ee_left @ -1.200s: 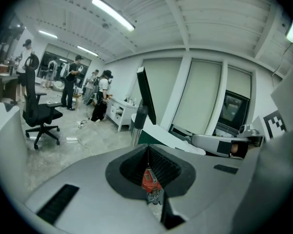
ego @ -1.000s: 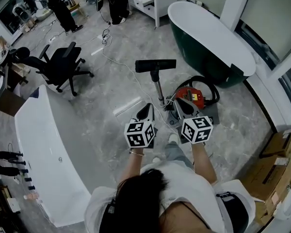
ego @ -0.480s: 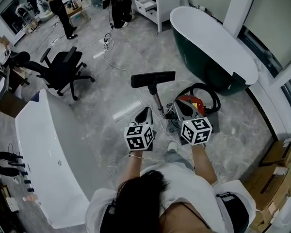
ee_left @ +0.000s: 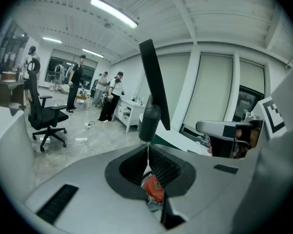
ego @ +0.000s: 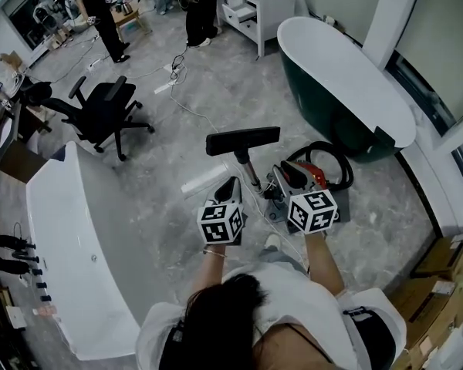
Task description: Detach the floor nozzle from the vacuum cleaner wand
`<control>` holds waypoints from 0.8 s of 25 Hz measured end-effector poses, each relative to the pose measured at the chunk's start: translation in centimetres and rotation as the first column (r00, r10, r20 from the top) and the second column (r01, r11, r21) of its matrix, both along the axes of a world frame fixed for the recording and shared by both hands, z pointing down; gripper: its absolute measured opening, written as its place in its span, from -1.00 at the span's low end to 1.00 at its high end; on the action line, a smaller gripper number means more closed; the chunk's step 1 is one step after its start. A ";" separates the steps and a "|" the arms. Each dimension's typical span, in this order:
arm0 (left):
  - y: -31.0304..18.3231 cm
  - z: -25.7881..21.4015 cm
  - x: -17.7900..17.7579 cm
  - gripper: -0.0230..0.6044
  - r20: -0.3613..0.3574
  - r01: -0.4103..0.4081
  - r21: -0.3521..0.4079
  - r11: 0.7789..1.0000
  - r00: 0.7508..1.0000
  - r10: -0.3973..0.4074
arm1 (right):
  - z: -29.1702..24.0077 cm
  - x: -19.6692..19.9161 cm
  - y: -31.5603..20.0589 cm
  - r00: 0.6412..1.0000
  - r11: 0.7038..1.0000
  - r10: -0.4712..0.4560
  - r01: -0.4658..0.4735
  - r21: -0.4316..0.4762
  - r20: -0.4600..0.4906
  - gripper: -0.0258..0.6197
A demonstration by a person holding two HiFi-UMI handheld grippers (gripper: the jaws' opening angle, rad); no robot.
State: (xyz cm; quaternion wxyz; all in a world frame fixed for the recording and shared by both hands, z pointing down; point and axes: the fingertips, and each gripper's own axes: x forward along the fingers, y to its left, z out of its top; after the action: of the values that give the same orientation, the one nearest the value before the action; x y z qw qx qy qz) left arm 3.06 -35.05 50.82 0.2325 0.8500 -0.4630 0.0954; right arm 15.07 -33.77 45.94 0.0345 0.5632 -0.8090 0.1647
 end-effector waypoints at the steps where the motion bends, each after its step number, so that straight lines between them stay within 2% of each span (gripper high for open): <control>1: -0.1 0.1 0.1 -0.91 0.003 0.004 -0.001 1.000 1.000 -0.004 | 0.0 0.2 -0.2 1.000 1.000 -0.006 0.006 0.003 -0.003 -0.64; 5: -0.4 0.3 0.1 -0.91 0.014 0.025 -0.008 1.000 1.000 -0.025 | -0.3 0.4 -1.2 0.999 0.999 -0.029 0.029 0.017 -0.025 -0.57; 10: -1.1 0.7 -0.1 -0.91 0.037 0.047 -0.009 0.999 0.998 -0.046 | -0.8 0.8 -2.9 0.993 0.997 -0.055 0.061 0.054 -0.105 -0.47; 13: -1.5 1.0 -0.4 -0.91 0.063 0.060 -0.003 0.998 0.996 -0.059 | -1.0 0.5 -3.9 0.979 0.991 -0.099 0.114 0.070 -0.180 -0.43; 20: -2.5 1.4 -1.5 -0.91 0.050 0.116 -0.019 0.993 0.992 -0.114 | -1.9 -0.7 -5.7 0.940 0.971 -0.149 0.198 0.135 -0.306 -0.18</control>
State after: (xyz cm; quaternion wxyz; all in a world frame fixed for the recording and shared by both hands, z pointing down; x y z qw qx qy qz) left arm 1.58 -37.57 52.22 0.2356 0.8167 -0.5157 0.1077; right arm 14.35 -39.50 44.06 0.1223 0.5085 -0.8523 0.0083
